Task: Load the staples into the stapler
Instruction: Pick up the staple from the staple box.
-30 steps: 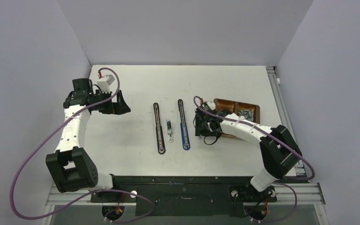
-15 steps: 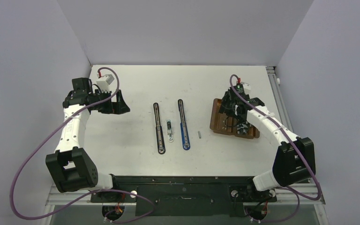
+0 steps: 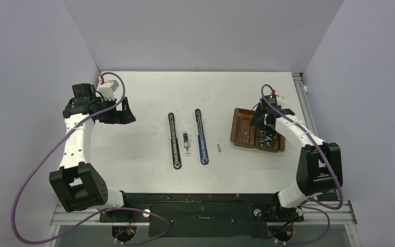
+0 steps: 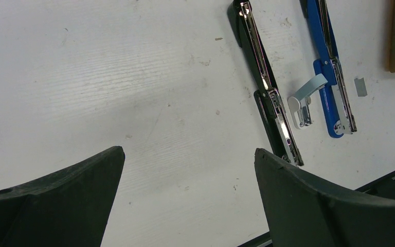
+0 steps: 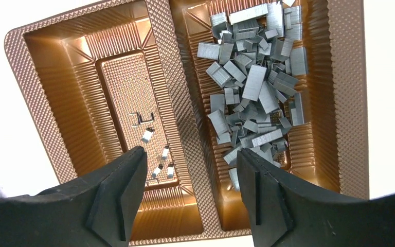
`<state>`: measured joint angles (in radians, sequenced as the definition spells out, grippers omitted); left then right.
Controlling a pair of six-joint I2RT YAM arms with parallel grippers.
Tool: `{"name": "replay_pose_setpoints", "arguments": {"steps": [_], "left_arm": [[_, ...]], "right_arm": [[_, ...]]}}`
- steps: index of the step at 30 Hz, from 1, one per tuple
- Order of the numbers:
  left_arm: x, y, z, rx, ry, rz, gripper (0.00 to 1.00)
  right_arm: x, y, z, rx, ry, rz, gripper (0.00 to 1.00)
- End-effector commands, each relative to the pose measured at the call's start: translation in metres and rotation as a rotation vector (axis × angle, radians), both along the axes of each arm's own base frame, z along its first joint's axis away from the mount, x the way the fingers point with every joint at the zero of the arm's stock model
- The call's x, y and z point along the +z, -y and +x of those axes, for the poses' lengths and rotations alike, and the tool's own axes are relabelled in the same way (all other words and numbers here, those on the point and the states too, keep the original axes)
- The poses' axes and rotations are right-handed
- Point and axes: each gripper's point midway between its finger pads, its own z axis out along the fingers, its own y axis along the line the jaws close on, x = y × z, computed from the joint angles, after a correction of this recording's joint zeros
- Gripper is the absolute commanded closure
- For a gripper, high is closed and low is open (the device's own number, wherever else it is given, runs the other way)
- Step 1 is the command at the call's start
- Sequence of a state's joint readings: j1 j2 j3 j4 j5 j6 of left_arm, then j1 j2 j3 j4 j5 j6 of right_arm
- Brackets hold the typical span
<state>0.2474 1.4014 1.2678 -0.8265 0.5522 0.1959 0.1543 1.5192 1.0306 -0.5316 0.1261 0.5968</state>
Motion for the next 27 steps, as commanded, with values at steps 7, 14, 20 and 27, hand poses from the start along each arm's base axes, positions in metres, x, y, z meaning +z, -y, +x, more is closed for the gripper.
{"name": "replay_pose_setpoints", "arguments": {"steps": [7,14,20,27], "left_arm": [[0.011,-0.012,0.004,-0.008,0.062,0.041,0.04],[0.007,-0.010,0.003,-0.012,0.044,0.024,0.04],[0.004,-0.010,0.003,-0.018,0.033,0.020,0.04],[0.003,-0.007,0.003,-0.023,0.024,0.006,0.04]], "right_arm": [[-0.013,0.013,0.018,-0.070,0.039,-0.055,0.36],[-0.014,0.025,0.019,-0.122,0.042,-0.083,0.39],[-0.007,0.050,0.012,-0.204,0.067,-0.057,0.43],[-0.009,0.062,0.003,-0.240,0.058,-0.049,0.43]]}}
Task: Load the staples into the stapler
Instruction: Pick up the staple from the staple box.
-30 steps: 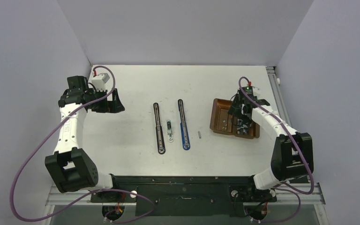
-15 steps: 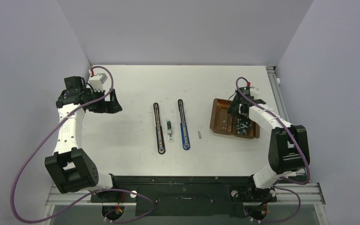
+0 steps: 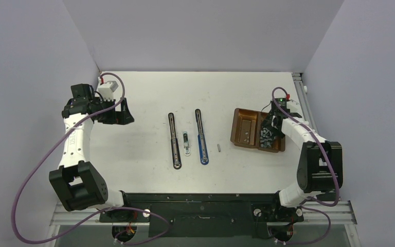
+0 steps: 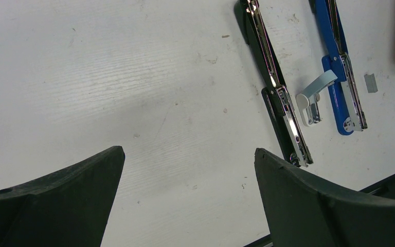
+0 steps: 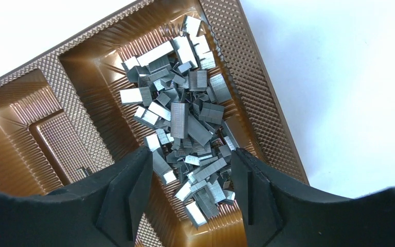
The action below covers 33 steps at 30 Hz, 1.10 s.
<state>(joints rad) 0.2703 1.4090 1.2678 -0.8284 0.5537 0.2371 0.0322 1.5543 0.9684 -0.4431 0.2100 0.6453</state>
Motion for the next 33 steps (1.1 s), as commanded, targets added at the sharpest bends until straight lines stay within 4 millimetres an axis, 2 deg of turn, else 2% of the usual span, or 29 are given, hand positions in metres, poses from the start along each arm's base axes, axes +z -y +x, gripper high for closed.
{"name": "replay_pose_setpoints", "arguments": {"steps": [1,6,13,21,33], "left_arm": [[0.006,0.001,0.002,-0.016,0.016,-0.015,0.04],[0.006,0.002,0.000,-0.018,0.019,-0.009,0.04],[0.009,0.002,-0.002,-0.020,0.026,-0.009,0.04],[0.010,0.003,-0.002,-0.023,0.022,-0.012,0.04],[0.010,0.004,-0.003,-0.026,0.017,-0.019,0.04]], "right_arm": [[0.012,0.008,0.000,-0.038,0.050,-0.009,0.43],[0.005,0.012,-0.001,-0.050,0.037,-0.006,0.43],[-0.015,0.016,-0.001,-0.067,-0.008,-0.024,0.41],[-0.021,0.015,0.012,-0.072,-0.006,-0.014,0.43],[-0.030,0.012,0.015,-0.063,-0.014,0.001,0.66]]}}
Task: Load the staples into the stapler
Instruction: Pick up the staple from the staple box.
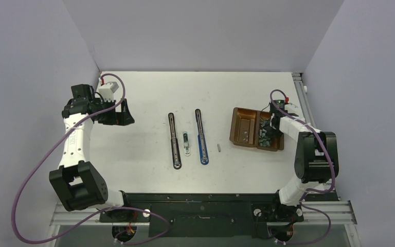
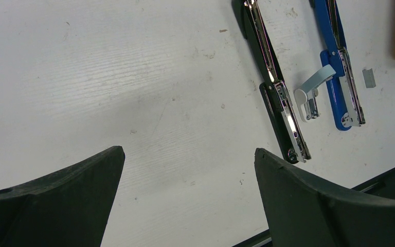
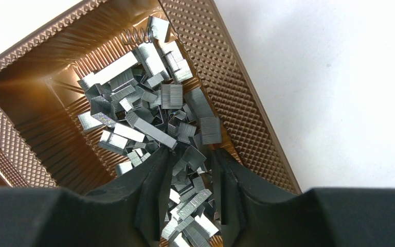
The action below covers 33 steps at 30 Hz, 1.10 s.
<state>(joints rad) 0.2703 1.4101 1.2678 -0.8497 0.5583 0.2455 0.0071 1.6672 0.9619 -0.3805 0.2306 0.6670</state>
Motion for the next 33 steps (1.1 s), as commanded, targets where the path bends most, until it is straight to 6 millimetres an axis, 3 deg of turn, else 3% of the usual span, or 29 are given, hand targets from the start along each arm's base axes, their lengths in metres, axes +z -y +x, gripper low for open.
{"name": "replay_pose_setpoints", "arguments": {"steps": [1,10,17,26,33], "left_arm": [[0.012,0.003,0.001,-0.020,0.035,-0.016,0.04],[0.014,0.005,0.000,-0.023,0.036,-0.027,0.04],[0.016,0.007,0.000,-0.028,0.036,-0.043,0.04],[0.019,0.010,0.000,-0.029,0.036,-0.058,0.04],[0.019,0.010,0.000,-0.030,0.035,-0.061,0.04]], "right_arm": [[0.004,0.000,0.010,-0.010,0.037,0.009,0.68],[-0.003,0.010,0.004,-0.031,0.024,0.023,0.76],[-0.001,0.010,0.001,-0.034,0.035,0.040,0.90],[0.029,0.006,0.004,-0.023,0.110,0.065,0.91],[0.051,-0.007,-0.004,0.014,0.155,0.107,0.91]]}}
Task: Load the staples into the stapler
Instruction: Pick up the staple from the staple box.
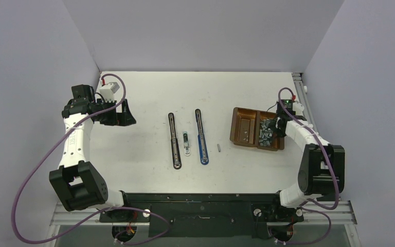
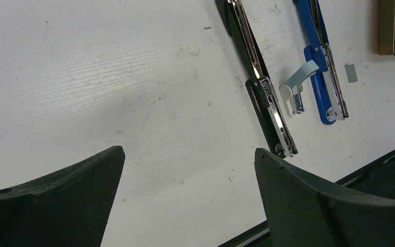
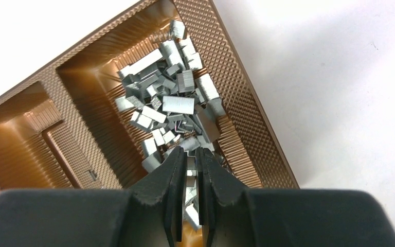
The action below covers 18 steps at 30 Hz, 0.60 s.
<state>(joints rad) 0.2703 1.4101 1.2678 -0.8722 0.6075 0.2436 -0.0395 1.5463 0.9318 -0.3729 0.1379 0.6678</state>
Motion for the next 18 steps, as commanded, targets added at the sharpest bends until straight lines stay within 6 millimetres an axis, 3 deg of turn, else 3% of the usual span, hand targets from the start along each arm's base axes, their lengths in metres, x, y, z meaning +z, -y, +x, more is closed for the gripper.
{"name": "replay_pose_setpoints", "arguments": {"steps": [1,5,9,13,18], "left_arm": [[0.017,0.001,0.005,-0.005,0.047,-0.014,0.04],[0.017,0.001,0.005,-0.006,0.048,-0.013,0.04],[0.018,0.002,0.005,-0.010,0.048,-0.017,0.04],[0.020,0.002,0.005,-0.011,0.048,-0.021,0.04],[0.020,0.003,0.003,-0.013,0.047,-0.020,0.04]], "right_arm": [[0.024,-0.011,-0.007,0.025,0.065,0.034,0.91],[0.035,-0.035,-0.017,0.094,0.072,0.039,0.91],[0.045,-0.082,-0.029,0.213,0.080,0.038,0.91],[0.046,-0.124,-0.046,0.321,0.061,0.020,0.91],[0.043,-0.158,-0.065,0.427,0.032,-0.047,0.91]]}}
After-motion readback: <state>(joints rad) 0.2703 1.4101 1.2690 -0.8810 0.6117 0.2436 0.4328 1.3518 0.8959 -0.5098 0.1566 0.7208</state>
